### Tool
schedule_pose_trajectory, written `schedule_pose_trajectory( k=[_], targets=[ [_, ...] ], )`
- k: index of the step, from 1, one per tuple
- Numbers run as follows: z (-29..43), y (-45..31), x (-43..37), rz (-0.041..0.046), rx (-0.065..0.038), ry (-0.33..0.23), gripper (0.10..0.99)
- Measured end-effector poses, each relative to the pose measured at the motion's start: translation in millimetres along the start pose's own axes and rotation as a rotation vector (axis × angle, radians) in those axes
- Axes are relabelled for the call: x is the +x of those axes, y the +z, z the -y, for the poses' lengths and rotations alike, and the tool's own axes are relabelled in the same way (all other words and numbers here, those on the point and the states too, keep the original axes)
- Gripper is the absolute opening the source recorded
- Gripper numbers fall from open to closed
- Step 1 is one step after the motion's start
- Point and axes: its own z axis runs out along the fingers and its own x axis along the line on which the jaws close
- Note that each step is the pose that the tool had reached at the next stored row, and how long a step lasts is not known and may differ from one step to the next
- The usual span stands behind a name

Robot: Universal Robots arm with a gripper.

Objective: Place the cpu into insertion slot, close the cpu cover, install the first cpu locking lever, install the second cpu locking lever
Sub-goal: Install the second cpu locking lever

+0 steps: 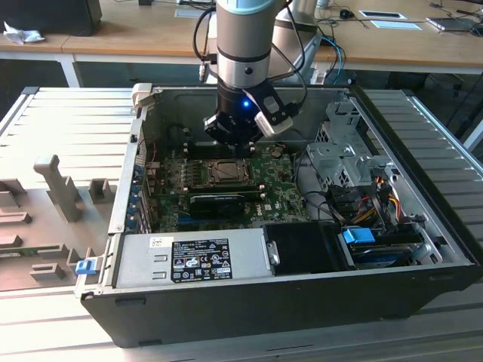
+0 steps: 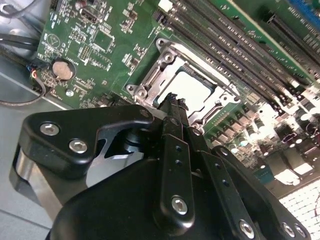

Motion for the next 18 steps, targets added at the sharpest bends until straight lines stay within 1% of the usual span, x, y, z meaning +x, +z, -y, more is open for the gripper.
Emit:
schedule_pose_trajectory(
  k=[3,4,5,9,11,13,15,16,18],
  targets=[
    [5.7,-0.5,0.4,0.0,0.0,0.0,0.106],
    [11.8,-0.6,0.9,-0.0003,0.0,0.0,0.106],
    [13.3,-0.6,1.1,-0.0009,0.0,0.0,0.106],
    [20.7,0.2,1.7,-0.0078,-0.001,0.001,0.106],
    [24.7,1.4,2.1,-0.0113,-0.003,0.001,0.106],
    [29.9,3.1,2.8,-0.0124,-0.007,0.002,0.106],
    [34.1,3.9,5.9,-0.0126,-0.009,0.002,0.106],
    [34.9,3.9,7.2,-0.0126,-0.009,0.002,0.106],
    [35.4,3.8,13.6,-0.0125,-0.01,0.001,0.106]
  ],
)
